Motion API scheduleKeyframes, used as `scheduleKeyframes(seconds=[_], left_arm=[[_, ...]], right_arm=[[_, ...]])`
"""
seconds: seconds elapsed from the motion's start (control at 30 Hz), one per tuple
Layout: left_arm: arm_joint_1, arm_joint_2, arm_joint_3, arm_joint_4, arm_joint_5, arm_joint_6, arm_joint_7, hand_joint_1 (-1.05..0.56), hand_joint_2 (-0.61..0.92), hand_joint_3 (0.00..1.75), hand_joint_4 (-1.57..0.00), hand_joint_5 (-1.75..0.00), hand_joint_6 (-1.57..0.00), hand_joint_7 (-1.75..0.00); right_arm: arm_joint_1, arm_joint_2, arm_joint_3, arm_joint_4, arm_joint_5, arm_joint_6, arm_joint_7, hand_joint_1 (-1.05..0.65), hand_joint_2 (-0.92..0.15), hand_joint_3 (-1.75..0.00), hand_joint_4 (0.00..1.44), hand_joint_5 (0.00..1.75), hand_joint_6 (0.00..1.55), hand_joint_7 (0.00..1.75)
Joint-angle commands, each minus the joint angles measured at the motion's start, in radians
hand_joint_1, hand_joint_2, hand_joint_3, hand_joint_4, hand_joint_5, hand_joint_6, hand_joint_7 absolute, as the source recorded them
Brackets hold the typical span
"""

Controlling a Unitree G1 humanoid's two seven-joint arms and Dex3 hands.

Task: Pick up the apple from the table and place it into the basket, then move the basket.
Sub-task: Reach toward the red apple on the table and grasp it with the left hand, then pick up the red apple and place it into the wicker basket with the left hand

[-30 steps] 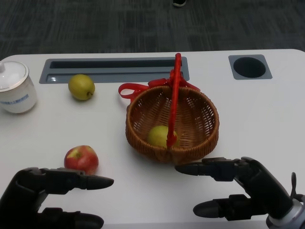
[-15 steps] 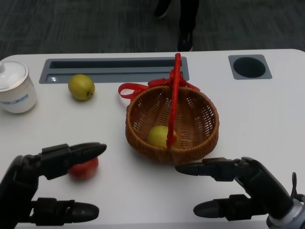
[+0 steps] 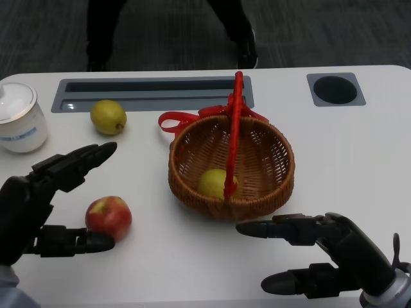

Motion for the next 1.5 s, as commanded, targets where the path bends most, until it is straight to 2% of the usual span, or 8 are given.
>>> scheduleKeyframes(seconds=[0.03, 0.4, 0.6, 0.93, 1.2, 1.3, 1.43, 1.5], left_arm=[[-0.039, 0.029, -0.055, 0.084, 0.039, 0.025, 0.093, -0.76, 0.66, 0.0, -0.48, -0.03, -0.43, -0.01], [-0.19, 0.048, -0.289, 0.342, 0.17, 0.183, 0.363, -0.78, 0.62, 0.01, -0.46, -0.01, -0.42, -0.01], [-0.295, 0.036, -0.42, 0.496, 0.208, 0.33, 0.433, -0.76, 0.62, 0.01, -0.4, 0.0, -0.36, 0.0], [-0.363, -0.013, -0.513, 0.602, 0.17, 0.506, 0.392, -0.74, 0.67, 0.02, -0.4, 0.0, -0.36, 0.0], [-0.349, -0.044, -0.52, 0.608, 0.102, 0.491, 0.338, -0.7, 0.68, 0.01, -0.47, -0.03, -0.41, -0.02], [-0.338, -0.06, -0.501, 0.603, 0.057, 0.452, 0.325, -0.64, 0.69, 0.01, -0.62, -0.06, -0.55, -0.04], [-0.327, -0.08, -0.447, 0.597, -0.029, 0.419, 0.299, -0.25, 0.77, 0.01, -1.06, -0.1, -0.95, -0.08], [-0.324, -0.084, -0.43, 0.592, -0.054, 0.418, 0.301, -0.16, 0.81, 0.01, -1.18, -0.1, -1.07, -0.07]], right_arm=[[0.008, -0.017, -0.006, -0.013, 0.021, 0.004, 0.004, -0.38, -0.83, 0.0, 0.82, 0.0, 0.76, 0.0], [0.004, -0.018, -0.002, -0.014, 0.031, 0.0, 0.018, -0.37, -0.84, 0.0, 0.83, 0.0, 0.76, 0.0], [0.007, -0.019, -0.003, -0.023, 0.03, 0.006, 0.02, -0.38, -0.84, 0.0, 0.83, 0.0, 0.76, 0.0], [0.02, -0.018, -0.006, -0.043, 0.025, 0.013, 0.015, -0.4, -0.85, 0.0, 0.84, 0.0, 0.77, 0.0], [0.032, -0.018, -0.006, -0.053, 0.029, 0.008, 0.015, -0.4, -0.85, 0.0, 0.84, 0.0, 0.77, 0.0], [0.033, -0.019, -0.007, -0.055, 0.026, 0.012, 0.014, -0.4, -0.85, 0.0, 0.83, 0.0, 0.76, 0.0], [0.031, -0.017, -0.006, -0.052, 0.025, 0.013, 0.014, -0.4, -0.85, 0.0, 0.84, 0.0, 0.77, 0.0], [0.03, -0.017, -0.006, -0.052, 0.023, 0.016, 0.014, -0.4, -0.85, 0.0, 0.84, 0.0, 0.77, 0.0]])
